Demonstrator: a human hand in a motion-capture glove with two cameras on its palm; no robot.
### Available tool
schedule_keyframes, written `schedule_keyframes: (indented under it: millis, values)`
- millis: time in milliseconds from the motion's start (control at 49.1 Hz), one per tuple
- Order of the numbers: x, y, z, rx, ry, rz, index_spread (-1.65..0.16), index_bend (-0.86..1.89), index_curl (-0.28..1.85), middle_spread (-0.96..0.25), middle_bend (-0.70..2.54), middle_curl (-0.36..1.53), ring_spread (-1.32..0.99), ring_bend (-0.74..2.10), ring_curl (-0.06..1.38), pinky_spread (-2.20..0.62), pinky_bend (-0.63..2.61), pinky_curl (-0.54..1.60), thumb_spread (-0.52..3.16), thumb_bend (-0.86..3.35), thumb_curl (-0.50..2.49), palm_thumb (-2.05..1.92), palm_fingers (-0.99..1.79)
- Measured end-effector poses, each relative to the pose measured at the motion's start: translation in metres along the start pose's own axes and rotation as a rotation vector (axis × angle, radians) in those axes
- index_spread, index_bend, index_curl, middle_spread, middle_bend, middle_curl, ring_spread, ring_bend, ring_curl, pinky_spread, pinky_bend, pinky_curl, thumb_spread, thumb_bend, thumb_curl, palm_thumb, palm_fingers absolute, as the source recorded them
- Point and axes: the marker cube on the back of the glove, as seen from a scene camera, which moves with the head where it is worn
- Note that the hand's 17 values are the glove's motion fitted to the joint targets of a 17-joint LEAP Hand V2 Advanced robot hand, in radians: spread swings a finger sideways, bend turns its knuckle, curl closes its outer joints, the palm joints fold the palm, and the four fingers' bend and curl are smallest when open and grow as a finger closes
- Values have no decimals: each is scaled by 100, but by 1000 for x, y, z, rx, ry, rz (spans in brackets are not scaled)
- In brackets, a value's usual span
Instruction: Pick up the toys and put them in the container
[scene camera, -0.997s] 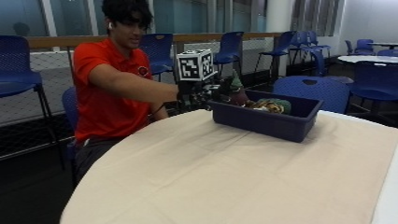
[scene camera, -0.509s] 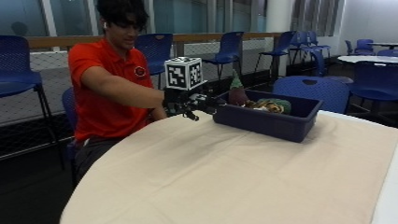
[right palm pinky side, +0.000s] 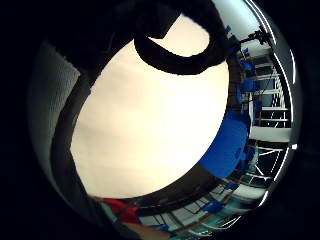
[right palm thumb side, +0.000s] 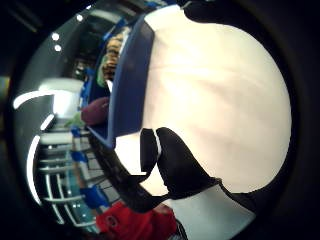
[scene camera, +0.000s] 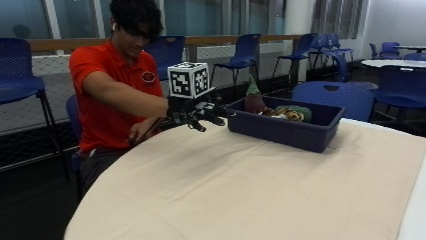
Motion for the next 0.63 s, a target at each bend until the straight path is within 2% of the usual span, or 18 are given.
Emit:
schedule_keyframes:
  millis: [631]
  values:
    - [24, 30, -17, 0, -20, 32, -42, 22, 40, -11, 13, 19, -1, 17, 21, 9, 89, 30, 117, -3, 24, -3, -10]
